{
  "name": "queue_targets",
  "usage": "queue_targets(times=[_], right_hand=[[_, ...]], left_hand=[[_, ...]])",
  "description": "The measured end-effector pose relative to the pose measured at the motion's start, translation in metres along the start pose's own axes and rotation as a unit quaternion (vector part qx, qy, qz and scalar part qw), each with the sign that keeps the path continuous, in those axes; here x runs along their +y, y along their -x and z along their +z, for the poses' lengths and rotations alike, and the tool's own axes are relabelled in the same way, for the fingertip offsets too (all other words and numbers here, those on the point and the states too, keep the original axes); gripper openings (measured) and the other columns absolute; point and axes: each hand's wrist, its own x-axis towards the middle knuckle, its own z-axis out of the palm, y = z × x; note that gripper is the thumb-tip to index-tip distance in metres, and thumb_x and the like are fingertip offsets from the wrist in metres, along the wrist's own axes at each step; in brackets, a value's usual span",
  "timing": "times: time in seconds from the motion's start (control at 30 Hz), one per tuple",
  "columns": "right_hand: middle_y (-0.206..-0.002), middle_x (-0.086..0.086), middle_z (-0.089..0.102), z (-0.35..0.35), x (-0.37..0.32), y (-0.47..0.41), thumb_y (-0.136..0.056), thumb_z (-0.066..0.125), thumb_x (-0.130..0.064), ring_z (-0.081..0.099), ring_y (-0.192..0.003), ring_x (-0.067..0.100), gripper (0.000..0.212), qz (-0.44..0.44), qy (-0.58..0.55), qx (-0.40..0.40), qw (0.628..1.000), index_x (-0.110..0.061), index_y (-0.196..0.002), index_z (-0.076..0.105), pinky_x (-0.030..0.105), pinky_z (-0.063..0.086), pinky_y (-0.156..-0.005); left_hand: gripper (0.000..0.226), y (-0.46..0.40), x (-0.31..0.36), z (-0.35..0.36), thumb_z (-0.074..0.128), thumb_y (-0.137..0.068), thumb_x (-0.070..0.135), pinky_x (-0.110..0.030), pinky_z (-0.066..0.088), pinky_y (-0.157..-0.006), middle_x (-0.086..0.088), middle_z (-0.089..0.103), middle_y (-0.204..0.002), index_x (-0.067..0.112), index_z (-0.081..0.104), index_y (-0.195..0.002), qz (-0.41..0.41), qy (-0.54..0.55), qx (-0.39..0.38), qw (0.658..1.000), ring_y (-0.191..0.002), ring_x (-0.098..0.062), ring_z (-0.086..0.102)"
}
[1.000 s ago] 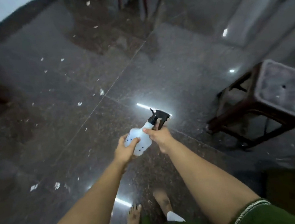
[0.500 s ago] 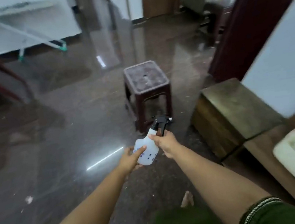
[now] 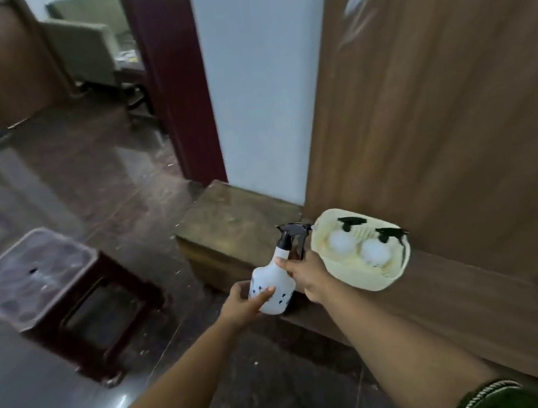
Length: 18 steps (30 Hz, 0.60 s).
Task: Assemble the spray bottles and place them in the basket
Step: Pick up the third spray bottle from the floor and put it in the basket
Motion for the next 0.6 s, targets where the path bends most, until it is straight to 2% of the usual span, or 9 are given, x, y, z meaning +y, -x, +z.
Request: queue_targets(times=[0.07, 0.1, 0.2, 0.27, 0.33, 0.37, 0.43, 0.47, 0.6], right_hand=[[-0.107, 0.003, 0.069, -0.038, -0.009, -0.019, -0.081, 0.073, -0.017, 0.064, -0.095, 0.020, 0.035, 0.003, -0.009, 0.032, 0.999, -0.013, -0.113, 0.061, 0.033, 0.053, -0.076], [-0.108, 0.002, 0.068, -0.055, -0.012, -0.028, -0.080, 0.073, -0.018, 0.064, -0.097, 0.020, 0.036, 0.001, -0.012, 0.049, 0.999, -0.013, -0.114, 0.061, 0.031, 0.052, -0.078], [-0.111, 0.003, 0.069, -0.100, -0.017, -0.051, -0.079, 0.075, -0.017, 0.063, -0.104, 0.021, 0.035, -0.009, -0.010, 0.099, 0.995, -0.015, -0.111, 0.064, 0.033, 0.051, -0.084], [-0.110, 0.002, 0.070, -0.123, -0.020, -0.063, -0.077, 0.076, -0.019, 0.063, -0.102, 0.020, 0.035, -0.015, -0.010, 0.135, 0.991, -0.016, -0.110, 0.064, 0.033, 0.052, -0.085], [-0.109, 0.003, 0.070, -0.142, -0.021, -0.076, -0.077, 0.077, -0.021, 0.063, -0.100, 0.020, 0.037, -0.017, -0.018, 0.159, 0.987, -0.015, -0.111, 0.064, 0.031, 0.052, -0.080], [-0.109, 0.003, 0.070, -0.151, -0.020, -0.083, -0.077, 0.077, -0.021, 0.063, -0.099, 0.020, 0.037, -0.017, -0.023, 0.168, 0.985, -0.014, -0.111, 0.064, 0.029, 0.051, -0.078], [-0.110, 0.004, 0.069, -0.165, -0.018, -0.098, -0.075, 0.078, -0.021, 0.063, -0.102, 0.021, 0.039, -0.018, -0.020, 0.187, 0.982, -0.015, -0.111, 0.063, 0.031, 0.050, -0.082], [-0.112, 0.003, 0.068, -0.171, -0.015, -0.105, -0.074, 0.079, -0.022, 0.062, -0.104, 0.021, 0.042, -0.018, -0.015, 0.195, 0.981, -0.014, -0.111, 0.063, 0.034, 0.050, -0.086], [-0.113, 0.005, 0.070, -0.188, 0.000, -0.132, -0.070, 0.081, -0.019, 0.064, -0.107, 0.022, 0.049, -0.007, -0.001, 0.210, 0.978, -0.012, -0.115, 0.063, 0.039, 0.052, -0.094]], left_hand=[[0.099, -0.026, 0.015, 0.036, 0.087, -0.036, 0.061, -0.045, 0.060, -0.082, -0.004, 0.059, -0.120, 0.020, 0.048, -0.118, 0.002, -0.028, -0.018, 0.999, -0.103, -0.023, 0.064], [0.100, -0.036, 0.022, 0.053, 0.088, -0.037, 0.061, -0.045, 0.060, -0.082, -0.005, 0.060, -0.120, 0.021, 0.048, -0.119, 0.003, -0.044, -0.023, 0.999, -0.102, -0.023, 0.064], [0.093, -0.064, 0.041, 0.097, 0.086, -0.058, 0.050, -0.041, 0.056, -0.090, -0.004, 0.059, -0.118, 0.019, 0.041, -0.132, 0.004, -0.117, -0.034, 0.993, -0.107, -0.024, 0.061], [0.089, -0.081, 0.049, 0.122, 0.083, -0.064, 0.048, -0.039, 0.053, -0.093, -0.002, 0.058, -0.112, 0.019, 0.038, -0.135, 0.014, -0.165, -0.047, 0.985, -0.107, -0.023, 0.060], [0.087, -0.099, 0.055, 0.143, 0.082, -0.065, 0.050, -0.034, 0.055, -0.085, 0.001, 0.058, -0.108, 0.022, 0.038, -0.134, 0.029, -0.194, -0.066, 0.978, -0.101, -0.020, 0.060], [0.086, -0.107, 0.059, 0.152, 0.081, -0.066, 0.050, -0.028, 0.054, -0.076, 0.002, 0.058, -0.108, 0.023, 0.037, -0.135, 0.037, -0.205, -0.076, 0.975, -0.098, -0.018, 0.060], [0.081, -0.126, 0.063, 0.169, 0.079, -0.071, 0.044, -0.016, 0.046, -0.061, 0.001, 0.056, -0.109, 0.020, 0.037, -0.135, 0.046, -0.217, -0.099, 0.970, -0.095, -0.015, 0.058], [0.077, -0.135, 0.065, 0.176, 0.078, -0.074, 0.042, -0.014, 0.043, -0.059, 0.001, 0.056, -0.111, 0.019, 0.037, -0.135, 0.050, -0.222, -0.107, 0.968, -0.094, -0.014, 0.057], [0.065, -0.175, 0.065, 0.198, 0.071, -0.081, 0.042, -0.026, 0.047, -0.077, -0.004, 0.060, -0.127, 0.019, 0.042, -0.135, 0.028, -0.226, -0.130, 0.965, -0.100, -0.017, 0.058]])
